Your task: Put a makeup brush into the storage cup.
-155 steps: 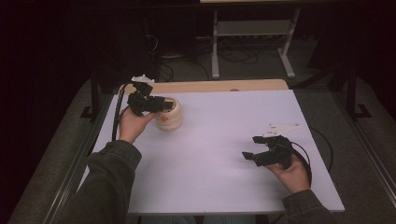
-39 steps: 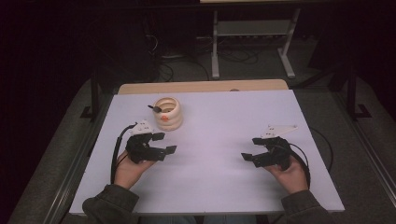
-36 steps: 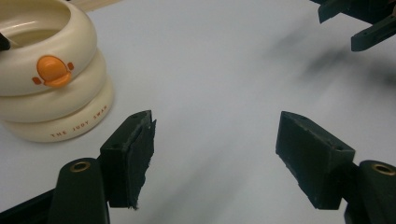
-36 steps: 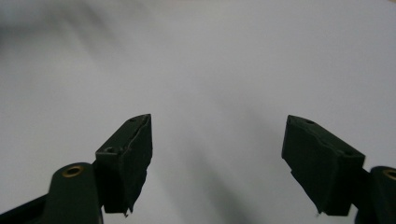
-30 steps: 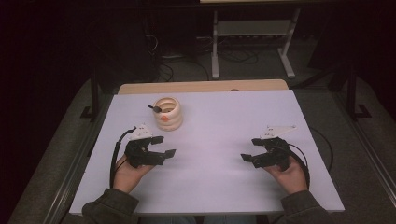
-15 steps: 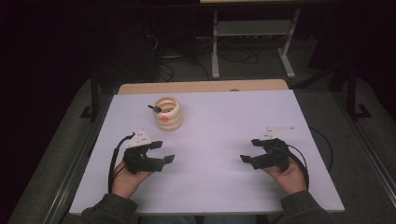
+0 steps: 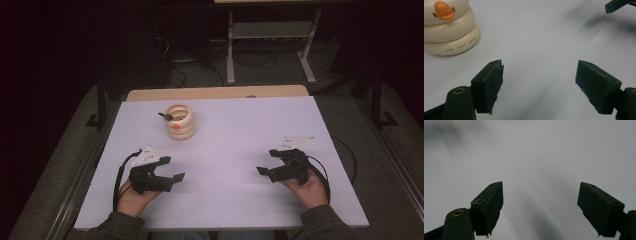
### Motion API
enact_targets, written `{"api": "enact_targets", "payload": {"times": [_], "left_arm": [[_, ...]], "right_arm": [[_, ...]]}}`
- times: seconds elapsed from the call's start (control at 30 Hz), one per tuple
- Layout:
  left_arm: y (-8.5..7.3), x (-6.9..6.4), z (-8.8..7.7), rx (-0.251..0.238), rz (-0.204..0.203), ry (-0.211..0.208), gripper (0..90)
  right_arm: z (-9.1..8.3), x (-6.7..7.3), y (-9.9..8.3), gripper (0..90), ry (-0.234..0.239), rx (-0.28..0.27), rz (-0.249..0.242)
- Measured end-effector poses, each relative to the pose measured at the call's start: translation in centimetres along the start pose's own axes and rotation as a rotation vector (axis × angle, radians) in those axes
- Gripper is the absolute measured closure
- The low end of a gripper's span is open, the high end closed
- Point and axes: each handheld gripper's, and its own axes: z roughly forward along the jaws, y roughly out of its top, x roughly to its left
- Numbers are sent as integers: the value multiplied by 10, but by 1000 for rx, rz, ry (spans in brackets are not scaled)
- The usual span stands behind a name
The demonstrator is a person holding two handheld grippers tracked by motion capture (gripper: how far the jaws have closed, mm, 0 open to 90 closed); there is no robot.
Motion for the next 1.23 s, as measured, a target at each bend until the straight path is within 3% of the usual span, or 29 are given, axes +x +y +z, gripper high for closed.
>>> {"api": "enact_targets", "payload": {"times": [0.67,1.23], "left_arm": [[-5,6,-2,-10,-21,14,184],[-4,6,-3,-9,-12,17,178]], "right_arm": [[6,2,-1,148,-4,5,6],[7,5,-2,145,-1,2,-5]]}}
